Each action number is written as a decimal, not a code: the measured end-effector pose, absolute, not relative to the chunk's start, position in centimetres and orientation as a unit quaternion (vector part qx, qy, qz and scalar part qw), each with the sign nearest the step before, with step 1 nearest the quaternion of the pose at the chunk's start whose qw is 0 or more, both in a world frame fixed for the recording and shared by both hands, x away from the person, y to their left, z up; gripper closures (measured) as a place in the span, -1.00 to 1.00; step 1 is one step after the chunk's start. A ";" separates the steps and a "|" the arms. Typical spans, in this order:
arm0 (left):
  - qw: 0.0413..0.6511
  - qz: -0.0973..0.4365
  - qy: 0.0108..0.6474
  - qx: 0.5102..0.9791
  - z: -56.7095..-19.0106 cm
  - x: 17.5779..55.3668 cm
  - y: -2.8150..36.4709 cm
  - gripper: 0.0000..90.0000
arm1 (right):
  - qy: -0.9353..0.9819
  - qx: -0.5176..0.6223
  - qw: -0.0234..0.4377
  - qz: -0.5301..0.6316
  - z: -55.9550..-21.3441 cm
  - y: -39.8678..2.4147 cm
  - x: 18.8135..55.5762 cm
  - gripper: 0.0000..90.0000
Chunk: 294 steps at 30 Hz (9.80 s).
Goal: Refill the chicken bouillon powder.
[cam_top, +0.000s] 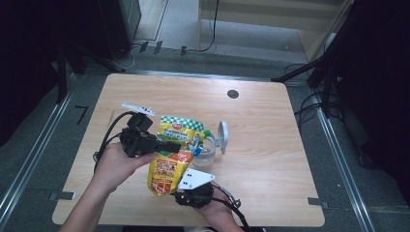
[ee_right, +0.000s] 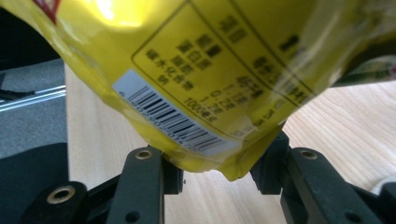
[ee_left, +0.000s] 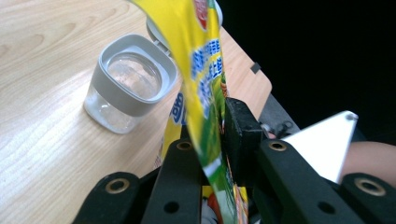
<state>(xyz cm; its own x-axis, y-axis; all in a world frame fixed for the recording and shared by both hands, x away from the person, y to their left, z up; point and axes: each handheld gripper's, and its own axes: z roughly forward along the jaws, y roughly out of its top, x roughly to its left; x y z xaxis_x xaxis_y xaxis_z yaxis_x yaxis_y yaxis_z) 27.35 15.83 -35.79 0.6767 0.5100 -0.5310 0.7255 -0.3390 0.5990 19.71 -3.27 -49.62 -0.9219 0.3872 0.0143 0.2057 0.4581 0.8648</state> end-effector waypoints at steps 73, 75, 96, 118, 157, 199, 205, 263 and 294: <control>0.356 -0.113 0.460 0.806 -37.3 29.9 12.3 0.67 | 0.861 0.186 0.023 0.472 -46.2 -0.7 20.7 0.24; 0.362 -0.115 0.459 0.803 -37.3 29.8 12.4 0.65 | 0.860 0.189 0.020 0.474 -46.3 -0.7 20.7 0.25; 0.357 -0.119 0.464 0.802 -37.5 29.6 12.5 0.54 | 0.853 0.207 0.010 0.479 -46.1 -1.1 21.2 0.32; 0.337 -0.120 0.468 0.808 -35.6 30.9 11.6 0.42 | 0.834 0.223 -0.019 0.505 -45.6 -0.4 22.8 0.37; 0.301 -0.076 0.467 0.828 -34.7 32.3 11.5 0.55 | 0.837 0.209 0.016 0.505 -44.6 0.4 22.5 0.28; 0.276 -0.069 0.441 0.851 -33.1 33.2 9.5 0.80 | 0.817 0.236 0.025 0.526 -44.0 1.3 23.4 0.49; 0.270 -0.068 0.444 0.852 -32.9 33.6 9.6 0.80 | 0.813 0.240 0.021 0.530 -43.8 1.5 23.7 0.49; 0.260 -0.094 0.460 0.844 -32.4 36.6 9.2 0.72 | 0.789 0.283 0.022 0.545 -42.6 1.4 24.3 0.49; 0.261 -0.083 0.457 0.847 -32.3 36.8 9.2 0.78 | 0.795 0.279 0.042 0.537 -42.4 1.3 24.1 0.51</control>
